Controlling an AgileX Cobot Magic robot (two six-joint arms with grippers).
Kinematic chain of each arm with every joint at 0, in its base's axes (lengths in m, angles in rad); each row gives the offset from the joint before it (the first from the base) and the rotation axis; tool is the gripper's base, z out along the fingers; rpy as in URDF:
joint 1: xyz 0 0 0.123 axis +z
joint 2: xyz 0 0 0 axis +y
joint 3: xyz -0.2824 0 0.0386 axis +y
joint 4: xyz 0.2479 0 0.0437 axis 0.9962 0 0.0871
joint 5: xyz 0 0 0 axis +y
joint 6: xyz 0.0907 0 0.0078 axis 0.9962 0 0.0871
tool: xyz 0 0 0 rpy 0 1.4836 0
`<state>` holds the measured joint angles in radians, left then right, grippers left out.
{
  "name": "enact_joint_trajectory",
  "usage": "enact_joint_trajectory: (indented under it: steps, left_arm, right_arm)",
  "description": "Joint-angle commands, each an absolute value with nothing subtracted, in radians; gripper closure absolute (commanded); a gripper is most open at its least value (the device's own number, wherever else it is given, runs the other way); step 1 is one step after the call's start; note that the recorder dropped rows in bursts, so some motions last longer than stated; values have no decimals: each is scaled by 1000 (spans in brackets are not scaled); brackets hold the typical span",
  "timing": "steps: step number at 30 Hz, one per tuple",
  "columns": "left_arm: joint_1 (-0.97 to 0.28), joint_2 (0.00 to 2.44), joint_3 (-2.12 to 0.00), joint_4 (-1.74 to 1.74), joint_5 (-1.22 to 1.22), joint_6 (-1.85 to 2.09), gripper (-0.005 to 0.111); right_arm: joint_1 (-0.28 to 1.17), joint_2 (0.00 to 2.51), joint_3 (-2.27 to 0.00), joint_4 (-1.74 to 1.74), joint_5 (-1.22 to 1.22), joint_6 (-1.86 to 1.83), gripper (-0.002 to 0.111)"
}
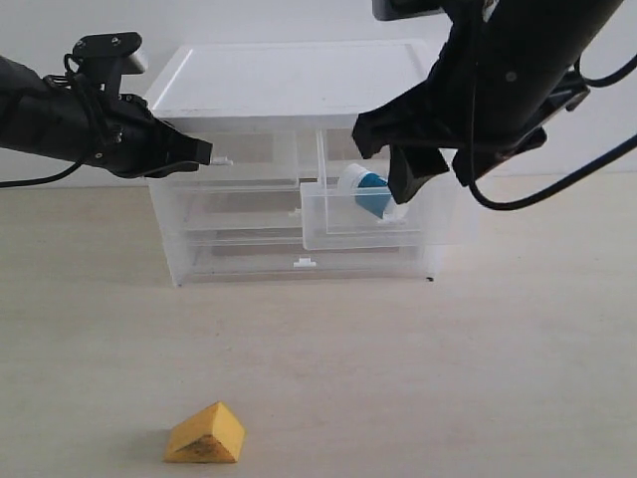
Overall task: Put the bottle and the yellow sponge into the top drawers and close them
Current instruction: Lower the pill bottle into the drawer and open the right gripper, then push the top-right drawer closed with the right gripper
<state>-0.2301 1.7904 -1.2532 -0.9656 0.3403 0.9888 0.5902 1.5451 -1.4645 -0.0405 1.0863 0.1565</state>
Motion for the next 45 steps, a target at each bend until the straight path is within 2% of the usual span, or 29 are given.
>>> enact_joint_trajectory:
  steps: [1,9,38,45]
  left_arm:
    - [-231,1792,-1251,-967,344,996,103]
    - [-231,1792,-1251,-967,344,996,103]
    - [-231,1792,-1251,-967,344,996,103]
    - [-231,1792,-1251,-967,349,996,103]
  right_arm:
    - [589,1537,-1389,-21,1033,177,53]
    - [589,1572,-1245,-33,803,189,53]
    - [585,1710,-1249,-231,339,341,53]
    - [498,1710,-1249,-230,267,357,53]
